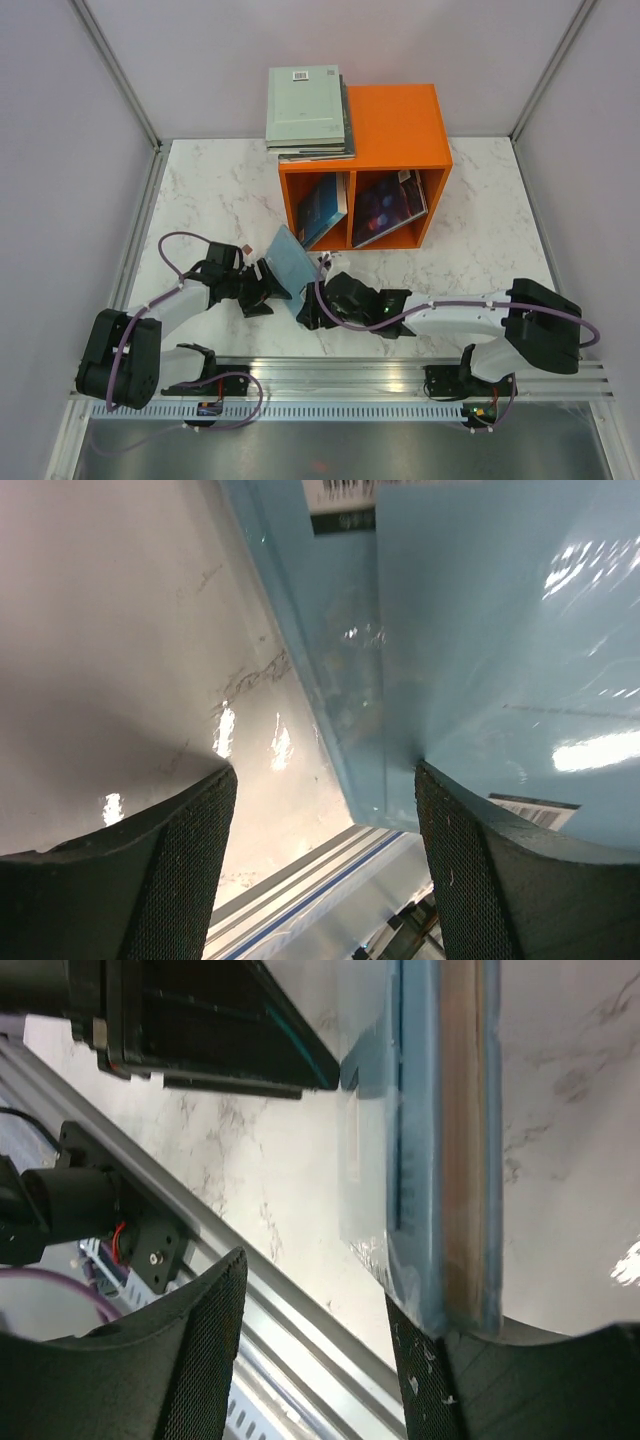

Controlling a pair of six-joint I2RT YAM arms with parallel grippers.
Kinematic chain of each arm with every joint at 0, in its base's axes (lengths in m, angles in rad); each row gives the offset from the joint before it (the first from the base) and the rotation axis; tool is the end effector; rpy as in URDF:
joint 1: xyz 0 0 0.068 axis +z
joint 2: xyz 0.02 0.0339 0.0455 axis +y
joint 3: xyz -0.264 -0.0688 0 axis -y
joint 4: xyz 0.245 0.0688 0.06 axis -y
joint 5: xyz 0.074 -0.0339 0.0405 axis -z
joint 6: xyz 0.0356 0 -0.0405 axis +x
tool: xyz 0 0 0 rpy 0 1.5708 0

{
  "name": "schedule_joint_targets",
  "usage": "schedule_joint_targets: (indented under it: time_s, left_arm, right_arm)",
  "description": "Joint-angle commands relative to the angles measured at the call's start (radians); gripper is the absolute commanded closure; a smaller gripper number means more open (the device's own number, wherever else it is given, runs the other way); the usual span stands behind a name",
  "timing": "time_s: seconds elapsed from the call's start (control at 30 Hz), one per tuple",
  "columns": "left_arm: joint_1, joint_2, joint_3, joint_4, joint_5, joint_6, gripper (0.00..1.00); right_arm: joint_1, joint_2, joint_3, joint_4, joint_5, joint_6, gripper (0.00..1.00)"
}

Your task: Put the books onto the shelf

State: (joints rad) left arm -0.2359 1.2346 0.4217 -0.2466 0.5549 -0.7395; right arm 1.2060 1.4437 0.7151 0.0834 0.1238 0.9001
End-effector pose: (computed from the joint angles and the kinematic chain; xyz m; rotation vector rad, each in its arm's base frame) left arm 0.1861 -0.0640 0.1351 -0.4897 2.7298 -1.0346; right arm 0.1099 0.2755 0.1913 -0.2933 2.3917 0.9703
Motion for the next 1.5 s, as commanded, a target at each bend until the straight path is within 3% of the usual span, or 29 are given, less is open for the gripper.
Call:
schedule_joint_targets:
  time_s: [0.0,0.3,0.5,0.67,0.8,0.93,1.13,1.27,1.47]
  left_arm:
    - [0.001,0.022,-0.020,0.027,-0.139,0.019,0.23]
    - [-0.002,0.026,-0.020,0.033,-0.138,0.020,0.23]
    - [-0.002,0.039,-0.018,0.041,-0.135,0.025,0.24]
    - [-0.002,0.026,-0.011,0.007,-0.160,0.022,0.26]
    - [-0.002,-0.059,0.038,-0.137,-0.246,-0.015,0.26]
    - [-0.002,-0.155,0.213,-0.372,-0.412,-0.011,0.24]
    - [0.015,-0.133,0.394,-0.511,-0.620,0.069,0.19]
    - [0.110,-0.028,0.446,-0.507,-0.613,0.129,0.19]
    - [0.199,0.034,0.413,-0.474,-0.527,0.161,0.21]
  right_arm:
    - [-0.025,0.023,0.101,0.009,0.071,-0.099,0.39]
    - [-0.026,0.124,0.323,-0.218,0.287,-0.279,0.38]
    - [-0.039,0.155,0.383,-0.246,0.306,-0.371,0.37]
    - [-0.083,0.146,0.325,-0.254,0.306,-0.296,0.36]
    - [-0.126,0.129,0.235,-0.174,0.255,-0.222,0.39]
    - [-0.158,0.130,0.182,-0.154,0.315,-0.152,0.41]
    - [-0.232,0.208,0.152,-0.002,0.269,-0.067,0.46]
    - [-0.255,0.274,0.152,0.078,0.258,-0.006,0.59]
    - [-0.266,0.288,0.110,0.142,0.325,0.095,0.69]
